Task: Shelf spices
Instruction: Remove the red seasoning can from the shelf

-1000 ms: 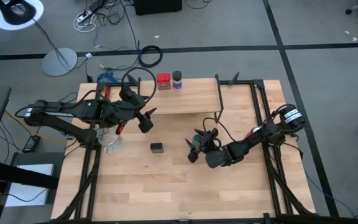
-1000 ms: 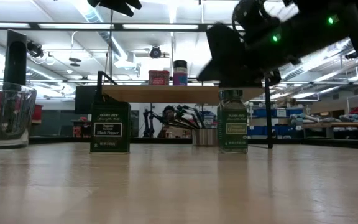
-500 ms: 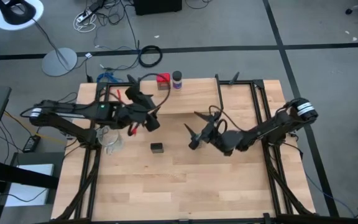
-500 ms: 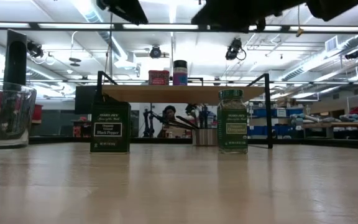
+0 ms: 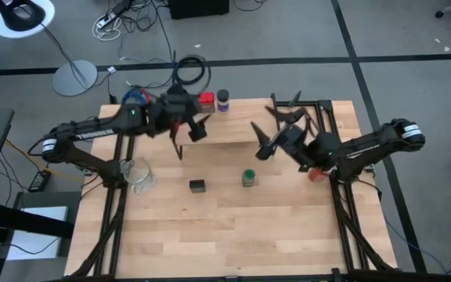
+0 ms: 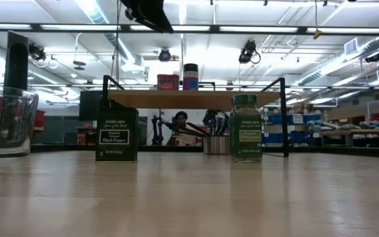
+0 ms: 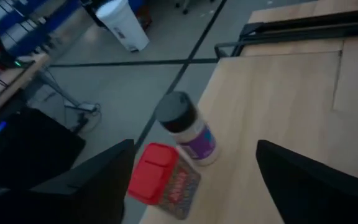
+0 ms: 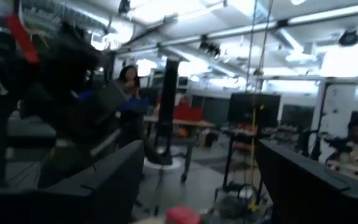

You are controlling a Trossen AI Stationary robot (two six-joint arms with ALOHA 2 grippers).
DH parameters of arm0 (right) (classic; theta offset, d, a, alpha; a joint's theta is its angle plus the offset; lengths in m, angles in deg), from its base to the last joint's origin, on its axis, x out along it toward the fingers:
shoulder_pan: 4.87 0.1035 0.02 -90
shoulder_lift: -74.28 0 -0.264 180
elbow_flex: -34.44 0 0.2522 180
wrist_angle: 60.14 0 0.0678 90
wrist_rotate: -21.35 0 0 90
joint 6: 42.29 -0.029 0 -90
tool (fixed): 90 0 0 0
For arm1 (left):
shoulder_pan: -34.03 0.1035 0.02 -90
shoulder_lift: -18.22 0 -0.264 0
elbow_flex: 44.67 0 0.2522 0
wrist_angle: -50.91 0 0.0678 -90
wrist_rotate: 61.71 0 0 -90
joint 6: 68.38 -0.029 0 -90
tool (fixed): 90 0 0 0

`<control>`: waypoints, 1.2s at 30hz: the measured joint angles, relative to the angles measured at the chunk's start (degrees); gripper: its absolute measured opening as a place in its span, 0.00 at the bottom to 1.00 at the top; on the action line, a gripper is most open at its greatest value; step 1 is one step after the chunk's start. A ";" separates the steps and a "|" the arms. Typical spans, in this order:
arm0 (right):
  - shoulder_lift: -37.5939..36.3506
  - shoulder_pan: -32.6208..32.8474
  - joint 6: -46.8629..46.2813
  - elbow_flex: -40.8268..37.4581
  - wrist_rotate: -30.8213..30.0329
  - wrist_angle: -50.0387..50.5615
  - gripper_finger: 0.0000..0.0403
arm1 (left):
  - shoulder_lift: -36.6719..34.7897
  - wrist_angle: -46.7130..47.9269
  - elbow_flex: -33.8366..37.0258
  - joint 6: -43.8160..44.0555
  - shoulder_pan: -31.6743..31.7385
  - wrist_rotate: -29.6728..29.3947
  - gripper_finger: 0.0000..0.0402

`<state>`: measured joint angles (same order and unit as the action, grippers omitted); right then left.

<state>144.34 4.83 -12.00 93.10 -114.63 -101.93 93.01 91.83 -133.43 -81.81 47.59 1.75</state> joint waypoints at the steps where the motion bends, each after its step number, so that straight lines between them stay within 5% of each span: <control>1: -0.84 -0.37 0.75 0.00 0.51 -0.04 0.76 | 0.04 0.91 -0.60 -0.22 1.63 2.23 0.87; 6: -3.26 -1.03 5.38 0.00 0.67 0.03 0.76 | 0.04 4.61 -4.63 -2.35 9.12 14.91 0.90; 13: -2.93 -1.39 7.30 0.00 0.73 0.42 0.76 | 7.25 17.46 -14.45 -10.54 15.83 21.20 0.90; 24: -2.97 -1.60 7.28 0.00 0.56 0.39 0.76 | 25.59 36.25 -31.26 -14.21 20.66 23.14 0.90; 36: -2.97 -2.15 7.32 0.00 -0.59 1.02 0.76 | 32.12 36.30 -33.69 -15.11 22.73 24.12 0.88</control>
<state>141.37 2.68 -4.68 93.10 -115.22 -100.91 125.13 128.13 -167.12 -96.91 70.32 25.87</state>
